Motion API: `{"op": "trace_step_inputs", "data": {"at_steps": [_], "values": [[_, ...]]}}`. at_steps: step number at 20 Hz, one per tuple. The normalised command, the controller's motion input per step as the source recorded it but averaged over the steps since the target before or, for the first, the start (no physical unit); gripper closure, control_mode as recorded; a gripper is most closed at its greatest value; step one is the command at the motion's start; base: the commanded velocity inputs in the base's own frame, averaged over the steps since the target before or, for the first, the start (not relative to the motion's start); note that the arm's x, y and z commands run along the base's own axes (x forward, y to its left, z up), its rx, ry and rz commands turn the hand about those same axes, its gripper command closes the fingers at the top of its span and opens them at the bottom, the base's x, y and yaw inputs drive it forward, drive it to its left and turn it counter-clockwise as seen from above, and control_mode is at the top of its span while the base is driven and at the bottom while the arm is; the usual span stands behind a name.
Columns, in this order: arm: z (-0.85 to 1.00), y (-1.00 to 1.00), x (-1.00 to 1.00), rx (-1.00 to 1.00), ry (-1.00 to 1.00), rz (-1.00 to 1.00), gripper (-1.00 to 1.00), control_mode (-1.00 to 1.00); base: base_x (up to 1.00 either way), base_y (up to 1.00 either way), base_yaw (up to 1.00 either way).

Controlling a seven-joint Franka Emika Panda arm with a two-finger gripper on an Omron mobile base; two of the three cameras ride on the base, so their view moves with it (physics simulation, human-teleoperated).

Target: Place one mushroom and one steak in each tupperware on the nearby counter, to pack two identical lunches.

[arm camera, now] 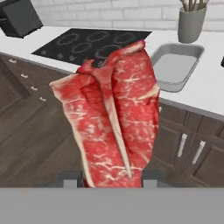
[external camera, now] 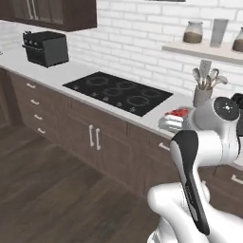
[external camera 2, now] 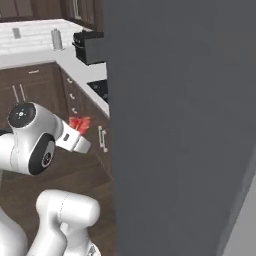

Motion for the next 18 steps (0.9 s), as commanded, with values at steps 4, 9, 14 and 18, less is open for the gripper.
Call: {"op": "trace_step_inputs", "data": {"at_steps": [4,9,14,18], "values": [[0.0,0.0,0.0,0.0,0.0,0.0,1.0,1.0,0.73,0.0,-0.69],[0.0,0.0,0.0,0.0,0.0,0.0,1.0,1.0,0.66,0.08,-0.73],[0.0,0.0,0.0,0.0,0.0,0.0,1.0,1.0,0.77,0.58,-0.55],[0.0,0.0,0.0,0.0,0.0,0.0,1.0,1.0,0.64,0.92,-0.43]]}}
